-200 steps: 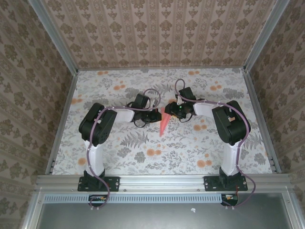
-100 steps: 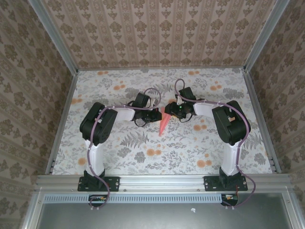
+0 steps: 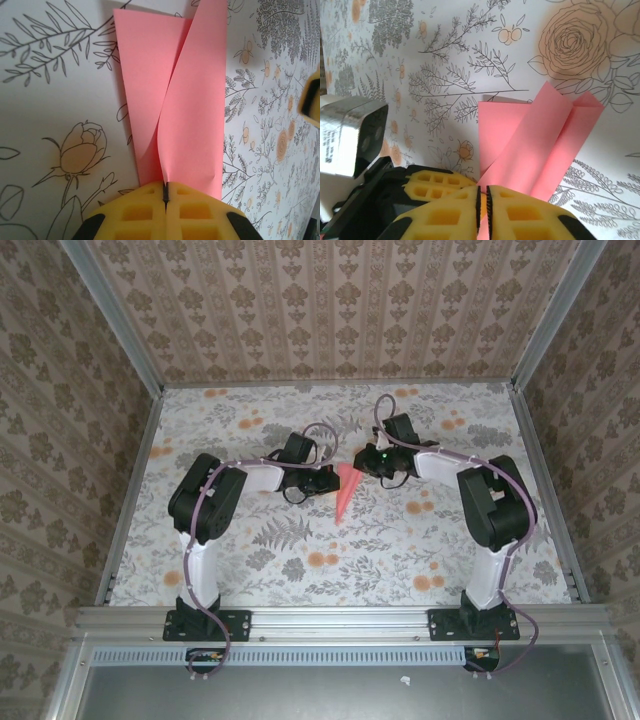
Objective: Fold a paper plane with a square sheet of paper (fold left side to right side)
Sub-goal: Fold the wing for the fifth time at the center of the table.
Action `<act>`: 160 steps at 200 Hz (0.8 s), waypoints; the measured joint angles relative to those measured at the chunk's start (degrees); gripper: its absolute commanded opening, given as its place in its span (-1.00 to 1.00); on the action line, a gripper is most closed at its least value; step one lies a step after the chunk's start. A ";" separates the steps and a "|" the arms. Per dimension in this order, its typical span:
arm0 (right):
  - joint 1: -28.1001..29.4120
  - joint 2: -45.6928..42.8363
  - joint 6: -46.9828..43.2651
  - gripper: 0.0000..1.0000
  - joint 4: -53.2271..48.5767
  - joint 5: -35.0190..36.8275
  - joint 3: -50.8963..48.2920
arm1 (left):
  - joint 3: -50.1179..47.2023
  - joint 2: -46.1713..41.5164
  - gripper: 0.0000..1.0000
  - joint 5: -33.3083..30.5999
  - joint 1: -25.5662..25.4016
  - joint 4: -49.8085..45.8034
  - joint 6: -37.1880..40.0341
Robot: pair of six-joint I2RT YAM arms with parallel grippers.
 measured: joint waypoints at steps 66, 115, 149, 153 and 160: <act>0.61 5.84 -0.35 -0.83 -0.96 -0.17 3.26 | 0.24 0.00 -1.00 -0.22 0.00 -0.44 0.00; 0.61 6.97 -1.31 -0.83 -2.78 0.48 3.93 | 0.35 0.00 -1.00 -0.35 0.00 -0.66 0.00; 0.61 6.97 -1.90 -0.84 -3.69 1.38 3.93 | 0.76 0.20 -1.00 -0.37 0.02 -1.25 0.02; 0.61 6.97 -1.90 -0.84 -3.87 1.55 3.93 | 0.85 0.24 -1.00 -0.37 0.04 -1.31 0.00; 0.61 6.97 -1.90 -0.84 -4.07 1.84 3.93 | 1.01 0.33 -1.00 -0.33 0.04 -1.49 0.02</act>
